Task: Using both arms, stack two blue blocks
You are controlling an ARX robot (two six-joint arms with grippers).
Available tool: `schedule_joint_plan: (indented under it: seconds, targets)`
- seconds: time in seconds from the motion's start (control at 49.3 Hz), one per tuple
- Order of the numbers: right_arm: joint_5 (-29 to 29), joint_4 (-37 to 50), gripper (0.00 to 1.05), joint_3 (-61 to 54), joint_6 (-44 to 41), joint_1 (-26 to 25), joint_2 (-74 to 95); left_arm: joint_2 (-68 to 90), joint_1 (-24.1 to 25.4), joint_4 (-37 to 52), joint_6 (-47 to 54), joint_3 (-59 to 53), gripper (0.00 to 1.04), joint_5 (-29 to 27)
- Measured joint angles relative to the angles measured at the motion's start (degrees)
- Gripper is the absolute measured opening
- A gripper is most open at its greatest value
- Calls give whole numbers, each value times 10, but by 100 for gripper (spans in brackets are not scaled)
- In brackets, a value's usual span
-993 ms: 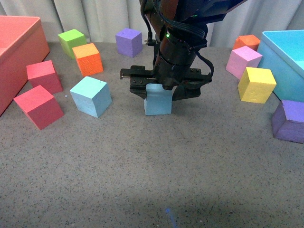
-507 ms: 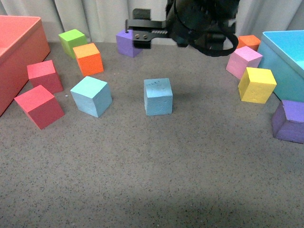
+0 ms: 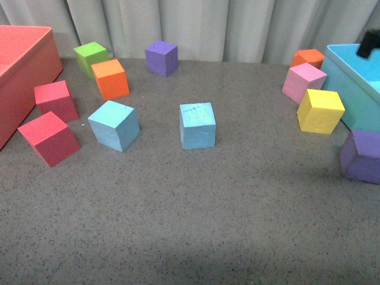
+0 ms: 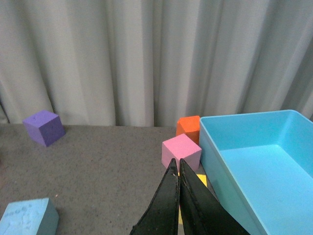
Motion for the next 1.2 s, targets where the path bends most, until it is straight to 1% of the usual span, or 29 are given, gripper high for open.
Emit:
schedule_joint_plan:
  seconds: [0.162, 0.345, 0.608, 0.628, 0.669, 0.73, 1.054, 1.196]
  targets:
    - [-34, -13, 1, -79, 0, -38, -103, 0, 0, 0, 0, 0, 98, -1]
    - [-58, -46, 1, -129, 0, -62, -180, 0, 0, 0, 0, 0, 98, 0]
    - [-85, -125, 1, -178, 0, -91, -310, 0, 0, 0, 0, 0, 98, -1]
    - [-93, -136, 1, -182, 0, -99, -325, 0, 0, 0, 0, 0, 98, -1]
    - [-126, -154, 1, -188, 0, -119, -348, 0, 0, 0, 0, 0, 98, -1]
    - [-129, -181, 1, -196, 0, -134, -385, 0, 0, 0, 0, 0, 98, -1]
    - [-133, -334, 1, -216, 0, -138, -563, 0, 0, 0, 0, 0, 98, -1]
    - [-133, -375, 1, -218, 0, -138, -607, 0, 0, 0, 0, 0, 98, -1]
